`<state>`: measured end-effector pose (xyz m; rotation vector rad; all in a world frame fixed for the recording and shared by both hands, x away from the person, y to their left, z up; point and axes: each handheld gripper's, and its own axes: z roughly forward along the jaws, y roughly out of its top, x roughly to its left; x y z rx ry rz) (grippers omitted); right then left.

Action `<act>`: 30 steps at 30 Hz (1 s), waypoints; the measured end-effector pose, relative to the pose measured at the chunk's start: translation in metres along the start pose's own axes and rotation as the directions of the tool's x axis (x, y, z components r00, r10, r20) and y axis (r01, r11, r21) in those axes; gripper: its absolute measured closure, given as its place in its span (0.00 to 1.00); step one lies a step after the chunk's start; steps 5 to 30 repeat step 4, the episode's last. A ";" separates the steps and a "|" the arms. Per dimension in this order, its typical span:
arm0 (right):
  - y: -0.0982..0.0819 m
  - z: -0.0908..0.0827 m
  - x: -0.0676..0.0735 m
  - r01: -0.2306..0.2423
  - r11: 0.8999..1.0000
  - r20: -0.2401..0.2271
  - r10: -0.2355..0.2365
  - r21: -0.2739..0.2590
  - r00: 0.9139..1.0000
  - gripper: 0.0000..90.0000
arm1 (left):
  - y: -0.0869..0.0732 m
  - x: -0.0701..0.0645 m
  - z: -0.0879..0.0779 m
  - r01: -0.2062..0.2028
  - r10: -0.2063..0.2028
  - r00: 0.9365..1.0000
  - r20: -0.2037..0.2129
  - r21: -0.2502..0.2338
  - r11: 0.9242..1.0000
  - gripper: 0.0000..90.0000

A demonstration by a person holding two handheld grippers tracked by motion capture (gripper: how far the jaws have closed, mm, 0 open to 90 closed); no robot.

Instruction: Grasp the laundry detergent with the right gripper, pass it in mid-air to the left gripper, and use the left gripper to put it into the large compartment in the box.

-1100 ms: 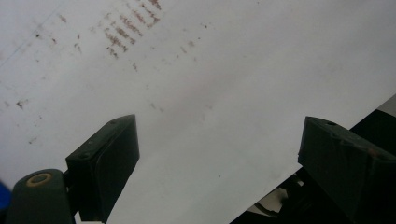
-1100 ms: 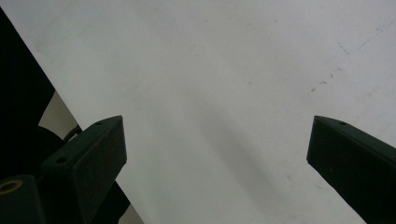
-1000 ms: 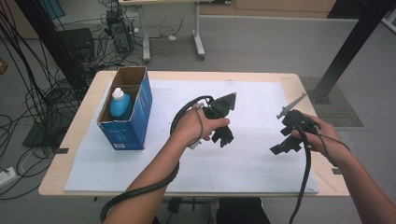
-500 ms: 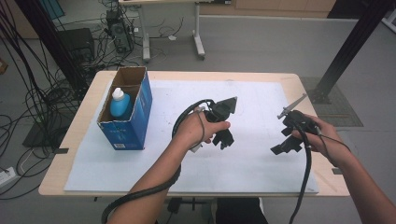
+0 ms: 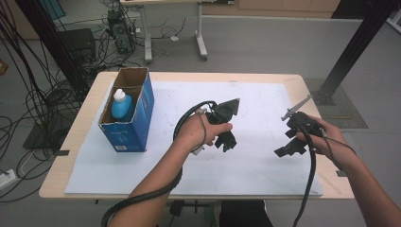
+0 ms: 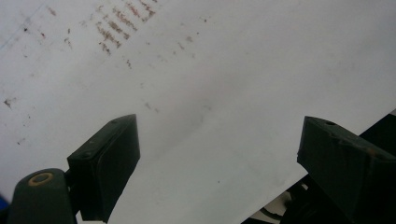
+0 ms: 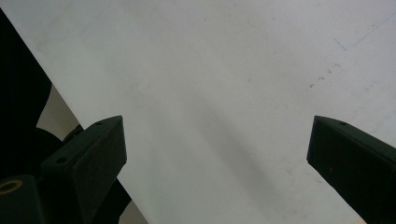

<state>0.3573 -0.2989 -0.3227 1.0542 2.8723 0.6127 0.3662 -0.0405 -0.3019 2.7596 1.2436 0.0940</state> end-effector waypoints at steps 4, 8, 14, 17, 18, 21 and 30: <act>-0.001 -0.002 0.002 -0.001 1.000 -0.002 0.001 -0.011 1.000 0.05 | -0.001 0.001 0.000 0.007 -0.007 1.000 -0.006 0.006 1.000 0.15; -0.001 -0.002 0.002 -0.001 1.000 -0.002 0.001 -0.011 1.000 0.05 | -0.001 0.001 0.000 0.007 -0.007 1.000 -0.006 0.006 1.000 0.15; -0.001 -0.002 0.002 -0.001 1.000 -0.002 0.001 -0.011 1.000 0.05 | -0.001 0.001 0.000 0.007 -0.007 1.000 -0.006 0.006 1.000 0.15; -0.001 -0.002 0.002 -0.001 1.000 -0.002 0.001 -0.011 1.000 0.05 | -0.001 0.001 0.000 0.007 -0.007 1.000 -0.006 0.006 1.000 0.15; -0.001 -0.002 0.002 -0.001 1.000 -0.002 0.001 -0.011 1.000 0.05 | -0.001 0.001 0.000 0.007 -0.007 1.000 -0.006 0.006 1.000 0.15; -0.001 -0.002 0.002 -0.001 1.000 -0.002 0.001 -0.011 1.000 0.05 | -0.001 0.001 0.000 0.007 -0.007 1.000 -0.006 0.006 1.000 0.15; -0.001 -0.002 0.002 -0.001 1.000 -0.002 0.001 -0.011 1.000 0.05 | -0.001 0.001 0.000 0.007 -0.007 1.000 -0.006 0.006 1.000 0.15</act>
